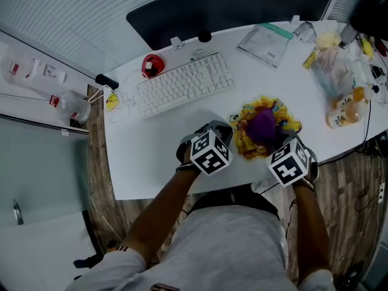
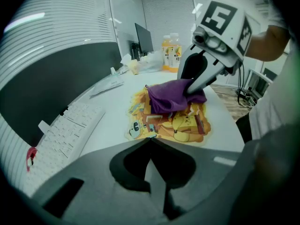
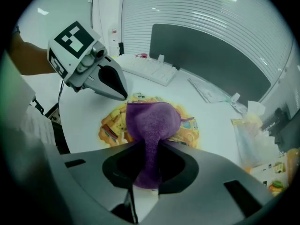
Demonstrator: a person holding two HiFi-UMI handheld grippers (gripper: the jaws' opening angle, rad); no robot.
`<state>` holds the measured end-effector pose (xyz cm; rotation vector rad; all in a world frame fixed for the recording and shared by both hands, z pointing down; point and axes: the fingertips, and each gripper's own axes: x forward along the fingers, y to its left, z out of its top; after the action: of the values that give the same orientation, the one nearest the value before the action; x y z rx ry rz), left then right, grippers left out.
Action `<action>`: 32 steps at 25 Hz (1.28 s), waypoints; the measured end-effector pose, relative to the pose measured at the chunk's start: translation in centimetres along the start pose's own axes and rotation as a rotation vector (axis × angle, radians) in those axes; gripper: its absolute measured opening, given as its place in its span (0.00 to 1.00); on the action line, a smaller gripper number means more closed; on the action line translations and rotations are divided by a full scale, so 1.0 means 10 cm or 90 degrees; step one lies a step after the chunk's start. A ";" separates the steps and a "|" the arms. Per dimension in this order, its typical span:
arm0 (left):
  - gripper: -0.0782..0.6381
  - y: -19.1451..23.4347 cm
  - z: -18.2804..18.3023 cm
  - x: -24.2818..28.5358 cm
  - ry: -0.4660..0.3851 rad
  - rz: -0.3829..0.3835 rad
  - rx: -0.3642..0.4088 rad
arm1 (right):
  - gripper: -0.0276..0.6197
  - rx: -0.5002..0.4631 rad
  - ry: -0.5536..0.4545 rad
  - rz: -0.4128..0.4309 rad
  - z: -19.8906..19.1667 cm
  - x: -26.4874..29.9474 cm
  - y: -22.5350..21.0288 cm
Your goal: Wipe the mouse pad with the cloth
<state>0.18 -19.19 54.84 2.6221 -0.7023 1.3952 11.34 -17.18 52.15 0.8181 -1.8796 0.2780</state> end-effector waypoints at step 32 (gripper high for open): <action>0.13 0.00 -0.01 0.00 0.003 0.001 0.003 | 0.15 -0.063 -0.030 0.066 0.06 -0.18 0.84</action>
<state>0.11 -19.15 54.96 2.6218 -0.7010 1.4047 5.90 -10.46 51.71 0.6669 -1.9674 0.2292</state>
